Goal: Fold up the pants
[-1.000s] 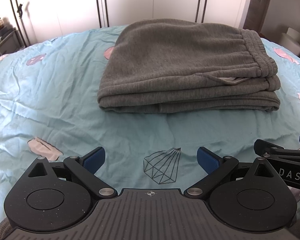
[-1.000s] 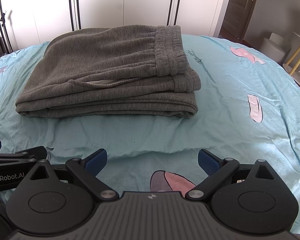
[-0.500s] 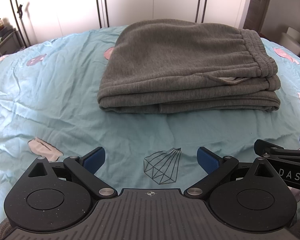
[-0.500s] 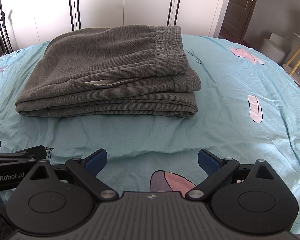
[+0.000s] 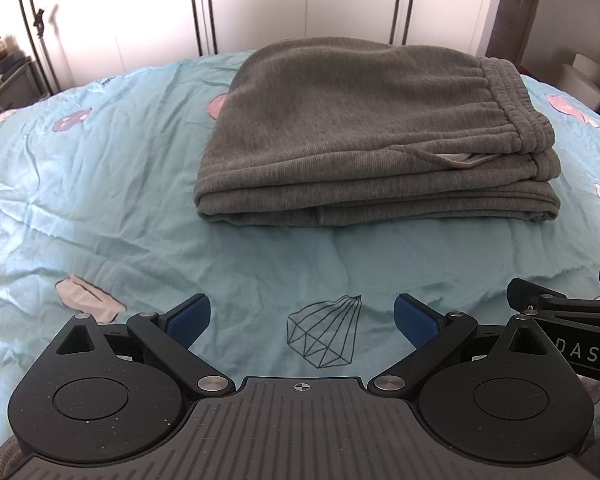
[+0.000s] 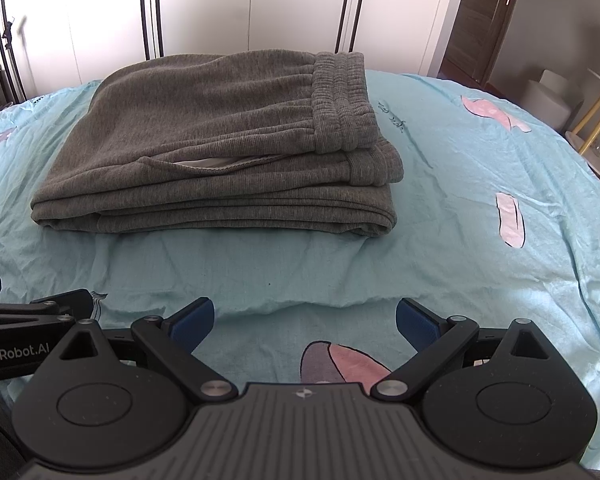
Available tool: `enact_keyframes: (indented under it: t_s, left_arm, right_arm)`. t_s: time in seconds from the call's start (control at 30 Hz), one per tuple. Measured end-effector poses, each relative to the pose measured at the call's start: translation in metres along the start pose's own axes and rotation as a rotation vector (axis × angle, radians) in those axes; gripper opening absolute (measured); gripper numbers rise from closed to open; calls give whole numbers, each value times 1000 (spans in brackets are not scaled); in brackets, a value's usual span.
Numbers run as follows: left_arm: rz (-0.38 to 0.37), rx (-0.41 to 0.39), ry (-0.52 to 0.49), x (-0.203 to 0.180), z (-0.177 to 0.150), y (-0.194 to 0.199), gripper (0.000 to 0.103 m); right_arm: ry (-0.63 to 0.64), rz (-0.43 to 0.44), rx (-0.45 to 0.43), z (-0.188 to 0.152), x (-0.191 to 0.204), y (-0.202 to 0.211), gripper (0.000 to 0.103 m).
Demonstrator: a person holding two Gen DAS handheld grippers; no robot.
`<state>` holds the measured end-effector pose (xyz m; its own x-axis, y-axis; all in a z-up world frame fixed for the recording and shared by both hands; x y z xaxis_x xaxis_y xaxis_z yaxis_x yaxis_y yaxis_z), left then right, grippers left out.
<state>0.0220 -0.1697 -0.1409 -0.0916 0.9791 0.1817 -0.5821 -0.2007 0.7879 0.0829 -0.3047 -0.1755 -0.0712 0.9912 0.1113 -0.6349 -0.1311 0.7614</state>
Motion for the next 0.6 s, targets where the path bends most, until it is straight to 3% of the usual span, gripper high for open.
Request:
enact_keyframes:
  t_s: [0.6]
  left_arm:
    - [7,6,-5,-2,-2,-1,101]
  right_arm:
    - [-1,-1,-4,1,-1,0,98]
Point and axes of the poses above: each gripper's, at about its wrist camera, not at the fingertips, and y roughly against the way its jaws point, x to its left, z to its top, the point moved 7 cm from there along -y, roughly the way its jaws point, and after that the axes turned 13 degrees about z, right-handed, at the moved point
